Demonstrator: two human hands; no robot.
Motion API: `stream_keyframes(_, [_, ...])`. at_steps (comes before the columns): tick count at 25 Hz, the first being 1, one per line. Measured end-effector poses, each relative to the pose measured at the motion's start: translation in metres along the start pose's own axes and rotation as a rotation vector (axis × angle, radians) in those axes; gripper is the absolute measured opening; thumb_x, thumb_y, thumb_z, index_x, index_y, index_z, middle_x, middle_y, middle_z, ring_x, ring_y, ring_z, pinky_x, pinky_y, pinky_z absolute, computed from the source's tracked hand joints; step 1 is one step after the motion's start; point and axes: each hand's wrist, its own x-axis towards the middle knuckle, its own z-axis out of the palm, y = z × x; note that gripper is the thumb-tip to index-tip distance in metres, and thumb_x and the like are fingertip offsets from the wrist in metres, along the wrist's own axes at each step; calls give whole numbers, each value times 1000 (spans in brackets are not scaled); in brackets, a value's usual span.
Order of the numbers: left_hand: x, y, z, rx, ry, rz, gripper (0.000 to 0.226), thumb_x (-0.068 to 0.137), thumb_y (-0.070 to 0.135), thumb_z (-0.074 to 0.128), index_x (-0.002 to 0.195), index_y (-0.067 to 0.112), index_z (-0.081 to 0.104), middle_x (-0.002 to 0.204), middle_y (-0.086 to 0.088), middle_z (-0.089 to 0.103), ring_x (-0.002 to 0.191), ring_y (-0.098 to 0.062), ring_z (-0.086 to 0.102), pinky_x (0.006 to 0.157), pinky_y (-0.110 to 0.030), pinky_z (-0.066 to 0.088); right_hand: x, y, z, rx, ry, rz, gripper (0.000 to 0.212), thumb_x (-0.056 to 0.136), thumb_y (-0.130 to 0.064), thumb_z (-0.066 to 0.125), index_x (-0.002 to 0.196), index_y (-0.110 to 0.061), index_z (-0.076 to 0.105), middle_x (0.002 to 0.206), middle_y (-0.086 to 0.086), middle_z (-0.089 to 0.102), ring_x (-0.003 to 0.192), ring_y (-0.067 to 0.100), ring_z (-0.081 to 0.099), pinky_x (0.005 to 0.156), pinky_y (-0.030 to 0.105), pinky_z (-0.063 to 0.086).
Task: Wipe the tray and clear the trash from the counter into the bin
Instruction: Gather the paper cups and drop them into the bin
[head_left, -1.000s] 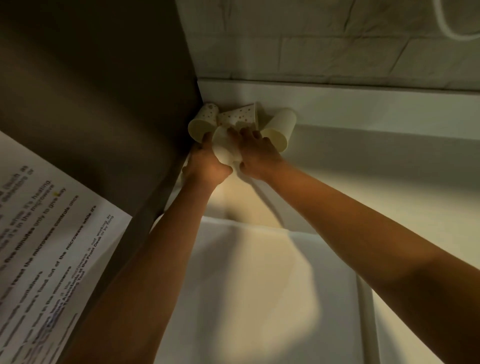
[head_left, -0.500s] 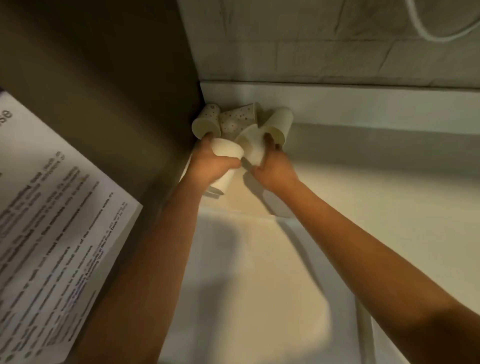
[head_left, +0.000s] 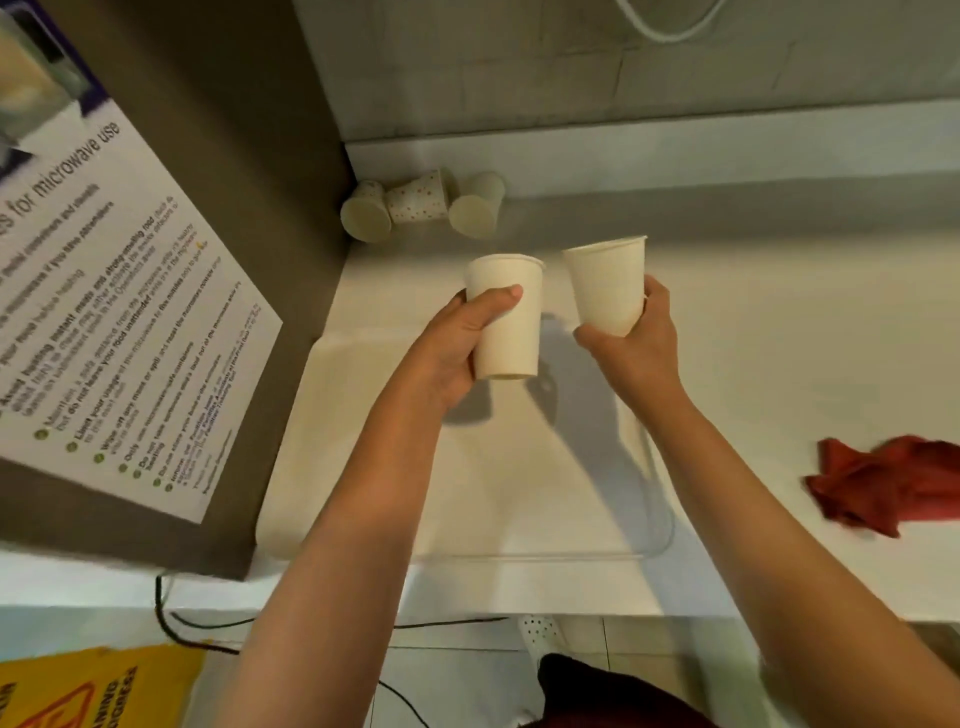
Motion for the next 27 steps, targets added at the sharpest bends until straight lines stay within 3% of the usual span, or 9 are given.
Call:
stream_keyframes(3, [-33,-23,18,-15,-117,-23,21,80,17,66,98,18,55,81,-2,67,61,-9,68,55,-25,56,-47,15,-31,9,56,46,68,70,-7,73,129,-13,38,107,-4,47,90,13,50,61,13,38])
stream_keyframes(6, [-58,-49,40,-36,-202,-55,37,64,21,65,99,15,55,73,1,71,63,-11,69,56,-27,57,-77,33,-58,43,135,95,69,71,-9,73,130,-12,38,110,-1,50,91,15,52,60,12,39])
stream_keyframes(11, [-89,-83,84,-108,-288,-130,37,63,21,62,99,11,57,67,0,71,61,-12,69,58,-26,57,-114,59,-108,28,320,64,75,67,-11,75,132,-13,37,112,0,49,93,14,49,59,4,38])
stream_keyframes(16, [-113,-112,137,-41,-415,-136,59,45,25,76,100,16,57,74,2,73,69,-11,69,60,-27,57,-134,88,-162,108,491,19,78,59,-20,74,129,-15,39,119,6,53,104,19,53,80,26,49])
stream_keyframes(20, [-129,-147,192,-38,-546,-135,92,27,39,91,108,15,57,86,-2,73,80,-16,70,70,-32,58,-151,113,-221,69,584,-20,76,61,-19,73,129,-10,39,114,2,49,99,15,51,76,10,44])
stream_keyframes(23, [-147,-188,232,2,-656,-212,95,25,50,90,109,17,57,89,0,73,82,-14,69,71,-30,58,-171,150,-266,43,711,-36,80,63,-10,76,131,-1,35,115,5,45,100,15,47,79,3,39])
stream_keyframes(27, [-166,-269,264,104,-667,-485,95,37,42,89,119,16,50,94,-1,69,81,-12,67,67,-28,56,-214,227,-306,-16,703,101,83,62,-28,74,133,-7,34,121,5,45,107,17,48,93,25,44])
